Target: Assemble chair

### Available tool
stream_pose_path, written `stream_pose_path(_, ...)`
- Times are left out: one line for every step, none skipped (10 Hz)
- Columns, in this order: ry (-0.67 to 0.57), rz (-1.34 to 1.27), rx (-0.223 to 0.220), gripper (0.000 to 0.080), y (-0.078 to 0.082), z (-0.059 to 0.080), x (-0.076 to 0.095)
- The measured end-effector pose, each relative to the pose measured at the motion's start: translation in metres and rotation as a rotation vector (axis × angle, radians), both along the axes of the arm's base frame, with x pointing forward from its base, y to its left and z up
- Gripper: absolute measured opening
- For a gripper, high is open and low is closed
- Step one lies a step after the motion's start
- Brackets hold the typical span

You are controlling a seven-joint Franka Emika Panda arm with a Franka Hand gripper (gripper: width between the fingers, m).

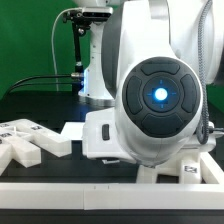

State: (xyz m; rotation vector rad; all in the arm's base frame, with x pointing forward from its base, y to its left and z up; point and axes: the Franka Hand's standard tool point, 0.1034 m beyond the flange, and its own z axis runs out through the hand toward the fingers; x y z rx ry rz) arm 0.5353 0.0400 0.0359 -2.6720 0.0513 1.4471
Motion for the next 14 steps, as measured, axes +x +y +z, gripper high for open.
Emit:
stream_pose_path(0.012, -0.003, -0.010, 0.0459, 0.001, 0.001, 0.001)
stream_pose_path(0.005, -0.001, -0.013, 0.0459, 0.002, 0.000, 0.007)
stream_pose_path(-0.038, 0.000, -0.014, 0.0602, 0.005, 0.004, 0.015)
stream_pose_path(-0.039, -0.005, -0.012, 0.0602, 0.003, 0.014, 0.015)
stream_pose_path(-0.102, -0.017, -0.017, 0.0640, -0.003, 0.017, 0.028)
stream_pose_path(-0.259, -0.034, -0.025, 0.0647, -0.007, 0.023, 0.050)
stream_pose_path(-0.324, -0.055, -0.030, 0.0647, -0.013, 0.037, 0.045)
stream_pose_path(-0.421, -0.073, -0.036, 0.0649, -0.024, 0.048, 0.047)
stream_pose_path(-0.459, -0.083, -0.030, 0.0649, -0.039, 0.061, 0.039)
stream_pose_path(-0.517, -0.075, -0.013, 0.0649, -0.053, 0.072, 0.035)
stream_pose_path(-0.578, -0.073, -0.010, 0.0649, -0.067, 0.083, 0.028)
stream_pose_path(-0.673, -0.068, -0.009, 0.0649, -0.075, 0.094, 0.019)
stream_pose_path(-0.747, -0.072, -0.016, 0.0649, -0.084, 0.096, 0.007)
stream_pose_path(-0.806, -0.081, -0.035, 0.0649, -0.089, 0.094, -0.002)
